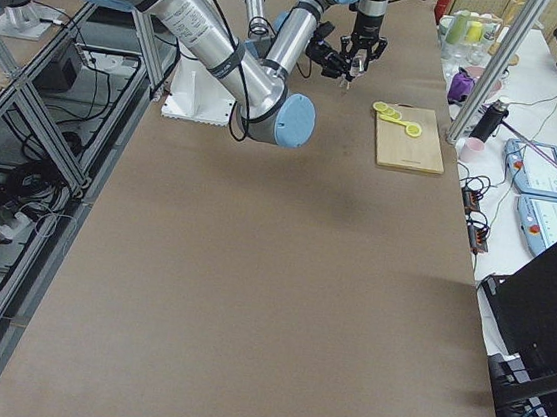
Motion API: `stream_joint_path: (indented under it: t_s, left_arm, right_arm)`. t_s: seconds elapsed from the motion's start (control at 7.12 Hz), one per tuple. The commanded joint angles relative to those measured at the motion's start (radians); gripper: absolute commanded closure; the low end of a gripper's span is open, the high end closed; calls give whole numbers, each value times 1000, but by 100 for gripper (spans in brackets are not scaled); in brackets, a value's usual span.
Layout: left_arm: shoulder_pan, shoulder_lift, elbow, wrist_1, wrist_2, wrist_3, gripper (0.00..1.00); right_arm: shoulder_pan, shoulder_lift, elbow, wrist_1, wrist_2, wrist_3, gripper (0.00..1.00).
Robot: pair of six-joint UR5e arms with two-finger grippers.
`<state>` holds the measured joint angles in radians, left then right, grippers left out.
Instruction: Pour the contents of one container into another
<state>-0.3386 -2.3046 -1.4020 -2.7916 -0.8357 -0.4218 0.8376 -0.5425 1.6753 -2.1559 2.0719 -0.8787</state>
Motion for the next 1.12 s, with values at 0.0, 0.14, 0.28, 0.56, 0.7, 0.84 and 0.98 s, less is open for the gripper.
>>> stream_joint_path:
  t_s: [0.0, 0.14, 0.28, 0.56, 0.7, 0.84, 0.98]
  left_arm:
    - [0, 2, 0, 0, 1, 0, 100]
    - [0, 2, 0, 0, 1, 0, 100]
    - [-2, 2, 0, -2, 3, 0, 100]
    - [-8, 7, 9, -16, 7, 0, 100]
    - [-7, 5, 5, -17, 9, 0, 100]
    - [-7, 7, 11, -16, 7, 0, 100]
    - [-7, 7, 11, -16, 3, 0, 100]
  right_arm:
    - [-5, 28, -11, -53, -24, -5, 100]
    - [-6, 47, -22, -76, -33, -8, 100]
    - [-15, 59, -35, -84, -53, -8, 100]
    - [-18, 99, -51, -152, -100, -54, 100]
    - [-18, 116, -54, -188, -113, -77, 100]
    - [-28, 136, -71, -211, -137, -77, 100]
    - [-32, 148, -95, -213, -148, -78, 100]
